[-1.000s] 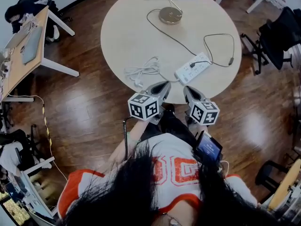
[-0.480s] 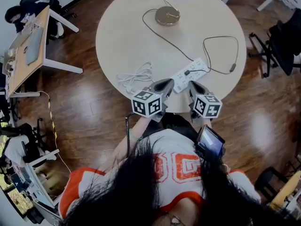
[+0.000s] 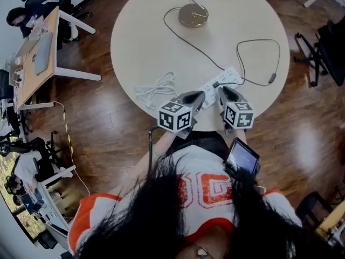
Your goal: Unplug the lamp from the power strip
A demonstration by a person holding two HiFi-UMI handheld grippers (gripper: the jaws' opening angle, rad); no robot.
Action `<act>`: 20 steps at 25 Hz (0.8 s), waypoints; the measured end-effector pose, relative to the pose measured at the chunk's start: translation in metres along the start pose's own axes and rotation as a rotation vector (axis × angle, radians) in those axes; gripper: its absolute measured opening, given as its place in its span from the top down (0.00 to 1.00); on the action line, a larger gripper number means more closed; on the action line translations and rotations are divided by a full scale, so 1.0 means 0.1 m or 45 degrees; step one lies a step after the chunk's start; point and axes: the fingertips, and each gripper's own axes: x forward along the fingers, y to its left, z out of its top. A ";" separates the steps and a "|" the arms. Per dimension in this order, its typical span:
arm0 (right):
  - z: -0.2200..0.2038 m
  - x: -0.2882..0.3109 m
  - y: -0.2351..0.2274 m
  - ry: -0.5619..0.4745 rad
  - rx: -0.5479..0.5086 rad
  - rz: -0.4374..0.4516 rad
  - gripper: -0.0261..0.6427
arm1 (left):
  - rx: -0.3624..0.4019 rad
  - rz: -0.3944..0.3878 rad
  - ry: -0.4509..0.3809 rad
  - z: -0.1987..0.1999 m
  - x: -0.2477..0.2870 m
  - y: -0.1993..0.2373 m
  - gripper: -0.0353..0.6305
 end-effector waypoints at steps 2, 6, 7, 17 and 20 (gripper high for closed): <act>-0.01 0.04 -0.01 0.012 0.003 -0.004 0.85 | 0.026 0.002 0.038 -0.01 0.07 0.03 0.95; -0.02 0.07 0.00 0.023 0.009 -0.032 0.85 | 0.106 -0.009 0.143 -0.07 0.22 0.09 0.95; -0.02 0.08 0.00 0.028 0.006 -0.037 0.85 | 0.114 -0.016 0.170 -0.10 0.26 0.09 0.95; 0.01 0.12 0.01 0.075 -0.078 -0.049 0.84 | 0.250 -0.012 0.397 -0.32 0.59 0.24 0.95; -0.01 0.12 0.03 0.096 -0.143 -0.056 0.84 | 0.272 0.001 0.460 -0.38 0.66 0.30 0.95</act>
